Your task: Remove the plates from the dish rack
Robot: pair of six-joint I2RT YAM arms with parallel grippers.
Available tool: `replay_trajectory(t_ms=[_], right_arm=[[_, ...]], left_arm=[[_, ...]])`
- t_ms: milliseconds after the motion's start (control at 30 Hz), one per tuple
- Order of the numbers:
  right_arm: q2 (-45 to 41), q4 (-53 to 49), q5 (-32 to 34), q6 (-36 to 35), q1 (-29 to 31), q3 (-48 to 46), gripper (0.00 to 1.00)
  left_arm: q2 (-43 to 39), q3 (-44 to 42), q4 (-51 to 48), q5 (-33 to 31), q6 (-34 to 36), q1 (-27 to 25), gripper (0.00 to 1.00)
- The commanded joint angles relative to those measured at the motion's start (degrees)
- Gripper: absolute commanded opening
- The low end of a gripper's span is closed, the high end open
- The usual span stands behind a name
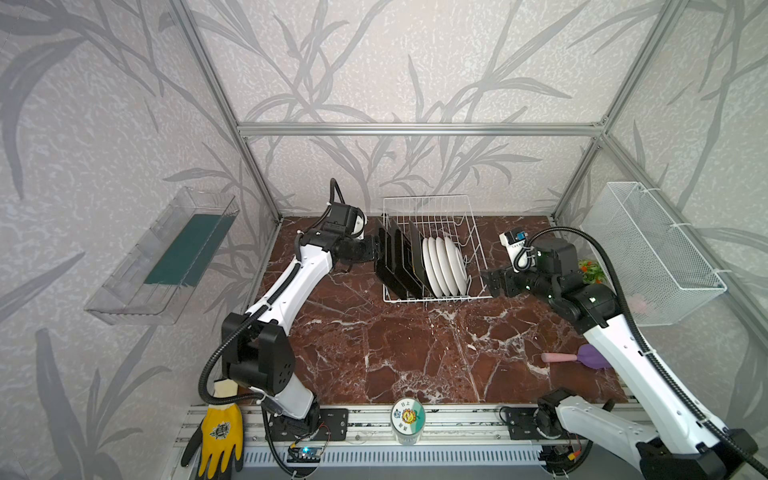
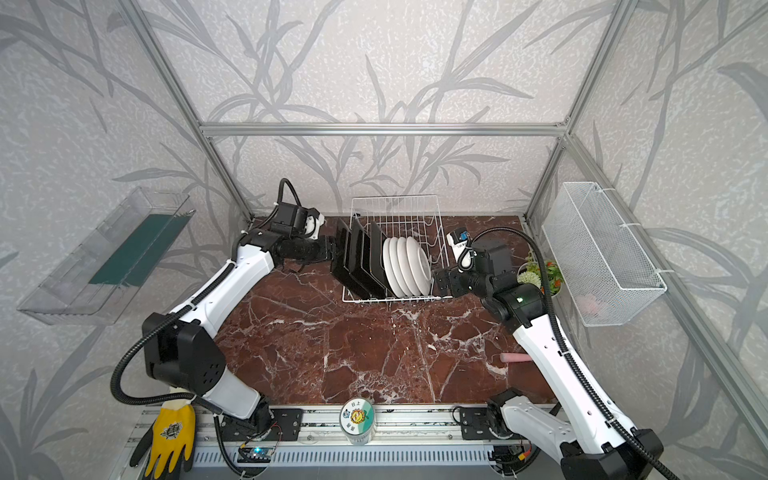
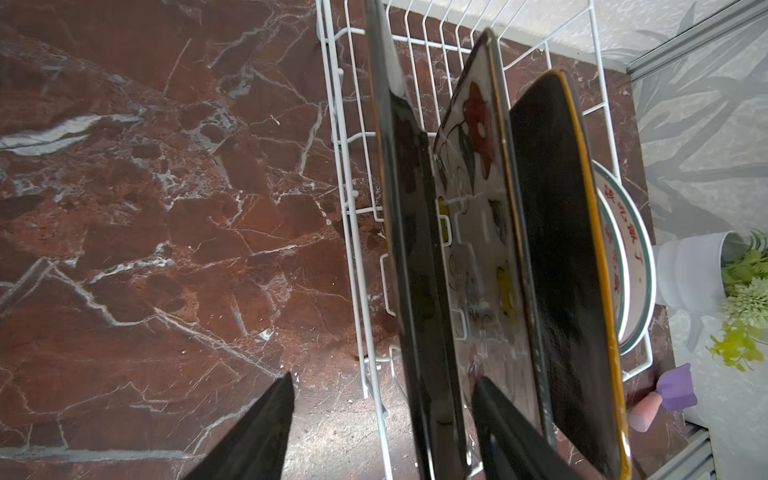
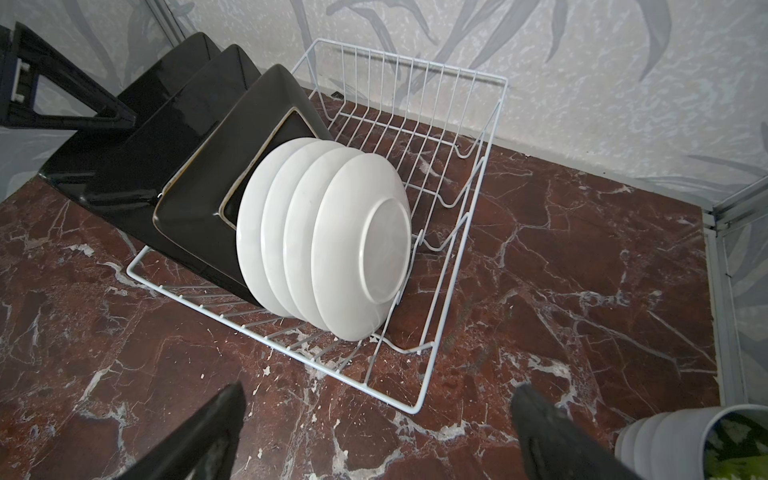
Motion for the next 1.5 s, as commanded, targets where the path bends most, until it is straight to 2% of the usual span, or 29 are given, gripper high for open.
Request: replay_trajectory(t_ms=[0, 167, 533, 1033, 1367, 1467], right_arm=[[0.9, 0.4, 1.0, 0.2, 0.6, 0.0, 0.99], [0.6, 1.7, 2.0, 0.6, 1.0, -0.9, 0.99], [-1.3, -0.2, 4.4, -0.5, 1.1, -1.7, 0.99], [-1.3, -0.9, 7.0, -5.1, 1.1, -1.2, 0.99], [-1.6, -0.3, 7.8, -6.1, 1.1, -1.2, 0.99], [-1.8, 0.1, 7.8, -6.3, 1.1, -1.2, 0.99]], left_arm=[[1.0, 1.9, -0.5, -1.0, 0.4, -0.5, 0.69], [2.7, 2.0, 1.3, -0.7, -0.1, -0.8, 0.6], [6.0, 2.1, 4.8, 1.7, -3.5, -1.3, 0.54], [7.6, 2.3, 5.4, 2.5, -5.3, -1.3, 0.36], [7.2, 1.9, 2.7, 1.2, -4.8, -1.3, 0.33], [7.2, 2.2, 2.5, 0.9, -4.8, -1.3, 0.29]])
